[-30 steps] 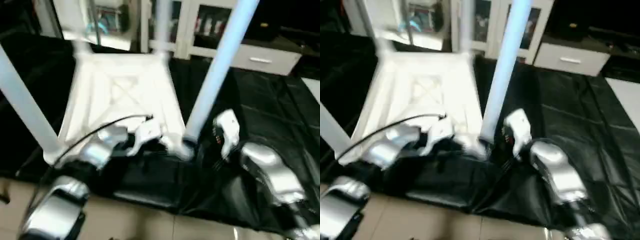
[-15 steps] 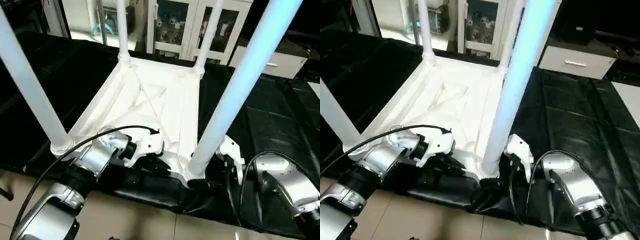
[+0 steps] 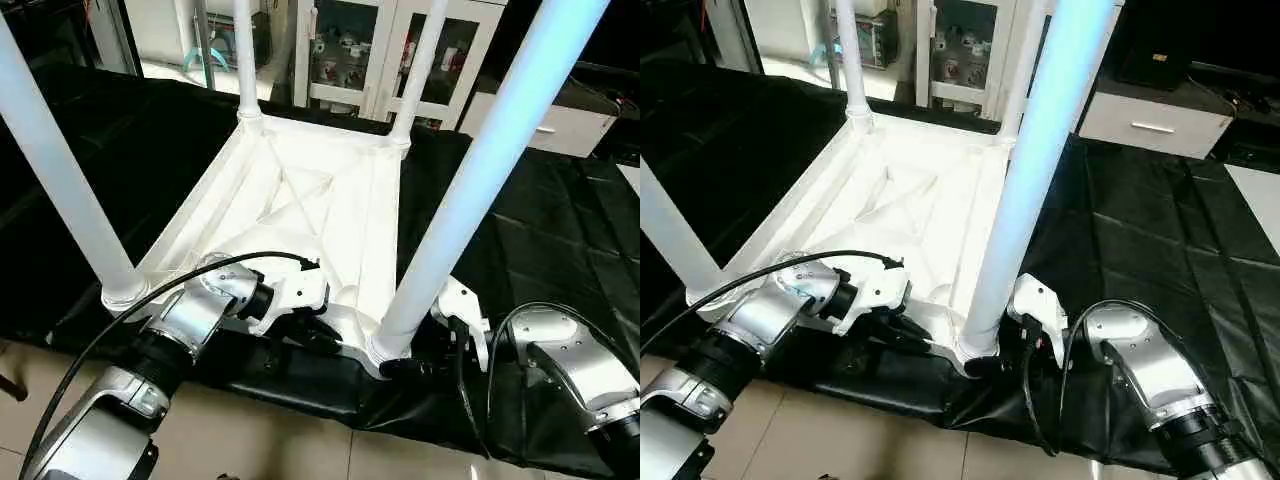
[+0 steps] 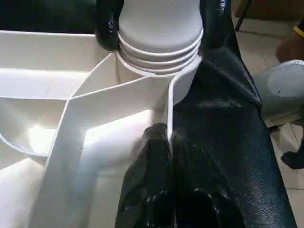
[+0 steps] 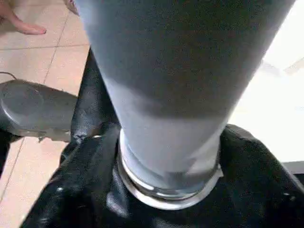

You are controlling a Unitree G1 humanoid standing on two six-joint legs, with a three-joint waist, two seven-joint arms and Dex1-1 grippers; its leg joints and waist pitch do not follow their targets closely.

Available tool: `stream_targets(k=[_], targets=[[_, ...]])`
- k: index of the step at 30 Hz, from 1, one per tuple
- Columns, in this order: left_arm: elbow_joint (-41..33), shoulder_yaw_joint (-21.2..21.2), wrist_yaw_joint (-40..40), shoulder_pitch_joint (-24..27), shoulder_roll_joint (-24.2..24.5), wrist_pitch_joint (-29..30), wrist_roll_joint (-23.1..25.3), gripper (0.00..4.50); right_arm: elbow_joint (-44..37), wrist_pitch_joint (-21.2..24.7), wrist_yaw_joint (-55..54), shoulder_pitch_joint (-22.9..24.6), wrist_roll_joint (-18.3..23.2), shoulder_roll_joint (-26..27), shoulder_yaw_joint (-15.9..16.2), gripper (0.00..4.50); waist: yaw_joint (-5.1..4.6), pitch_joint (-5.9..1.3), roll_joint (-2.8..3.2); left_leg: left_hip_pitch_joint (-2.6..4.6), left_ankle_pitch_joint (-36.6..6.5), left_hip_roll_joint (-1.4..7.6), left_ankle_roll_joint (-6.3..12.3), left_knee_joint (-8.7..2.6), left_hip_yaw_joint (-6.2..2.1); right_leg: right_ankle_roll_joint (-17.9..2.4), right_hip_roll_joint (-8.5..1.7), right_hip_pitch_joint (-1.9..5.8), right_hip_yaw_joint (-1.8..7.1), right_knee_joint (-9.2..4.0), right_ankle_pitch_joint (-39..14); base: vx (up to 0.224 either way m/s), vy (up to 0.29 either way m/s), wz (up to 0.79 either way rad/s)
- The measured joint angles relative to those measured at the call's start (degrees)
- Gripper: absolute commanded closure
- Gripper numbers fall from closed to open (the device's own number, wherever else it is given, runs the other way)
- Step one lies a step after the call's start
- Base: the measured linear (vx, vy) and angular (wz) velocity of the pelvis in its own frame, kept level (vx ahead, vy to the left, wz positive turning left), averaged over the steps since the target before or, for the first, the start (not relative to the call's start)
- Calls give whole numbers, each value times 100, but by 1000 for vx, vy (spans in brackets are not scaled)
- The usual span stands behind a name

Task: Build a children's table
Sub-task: Rotate leg to tighten

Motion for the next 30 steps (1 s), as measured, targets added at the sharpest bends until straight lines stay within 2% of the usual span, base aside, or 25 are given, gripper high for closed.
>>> stream_targets(k=[3, 9, 12, 13, 16, 17, 18, 21, 24, 29, 30], targets=[[-11, -1, 0, 16, 13, -2, 1, 450, 18, -19, 1, -11, -13, 21, 3, 173, -4, 0, 0, 3, 0, 1, 0, 0, 0, -1, 1, 0, -1, 6, -3, 0, 0, 0], [-10, 4, 10, 18, 18, -1, 10, 450, 66, -19, -26, -14, -14, 84, -31, 178, -8, -2, -4, 7, 0, 3, 0, 1, -1, -2, 3, 0, 0, 9, -3, 0, 0, 0], [146, 85, 278, -17, -32, -18, 86, 450, 329, 12, -281, -16, -5, 410, -226, 178, -28, -11, -20, 9, 0, 2, -1, 4, 0, -4, 6, 11, 2, 16, -1, 0, 0, 0], [275, 160, 501, -74, -75, -2, 165, 450, 493, 54, -619, -47, -7, 597, -356, 178, -57, -14, -31, 9, 0, 1, -2, 8, -2, 0, 9, 14, 2, 17, -2, 0, 0, 0], [671, 363, 1352, -263, -415, 243, 295, 450, 963, 233, -1762, -226, -36, 1159, -730, 179, -238, -15, -36, 14, 5, -7, -10, 20, -23, 6, 9, 13, -2, 8, -5, 0, 0, 0], [862, 427, 1821, -366, -610, 371, 384, 450, 1181, 311, -2401, -325, -54, 1444, -932, 179, -320, -15, -36, 14, 7, -11, -15, 25, -41, 7, 10, 8, -7, 5, -6, 0, 0, 0], [1008, 460, 2127, -454, -760, 467, 422, 450, 1301, 341, -2834, -390, -62, 1631, -1062, 180, -352, -15, -31, 15, 9, -14, -17, 25, -72, 9, 10, 2, -9, 2, -7, 0, 0, 0], [1296, 561, 2861, -590, -1121, 625, 435, 450, 1472, 388, -3690, -513, -97, 1885, -1203, 180, -353, -20, -21, 12, 9, -23, -18, 22, -126, 10, 21, 5, -29, -5, -7, 0, 0, 0], [1984, 682, 4021, -997, -1697, 775, 464, 450, 1986, 331, -4862, -958, -335, 2352, -1502, 180, -369, -13, -6, -15, 10, -26, -19, 22, -132, 8, 27, -19, -30, -14, -6, 0, 0, 0], [2535, 804, 4912, -1257, -2075, 614, 509, 450, 2535, -22, -6124, -1330, -578, 2823, -1655, 181, -366, -15, 12, -20, 10, -26, -20, 21, -126, 3, 29, -17, -32, -11, 39, 0, 0, 0], [2667, 857, 5045, -1319, -2118, 541, 523, 450, 2719, -162, -6421, -1450, -652, 2951, -1675, 181, -365, -18, 30, -22, 11, -26, -21, 20, -127, 0, 30, -21, -34, -10, 48, 0, 0, 0]])
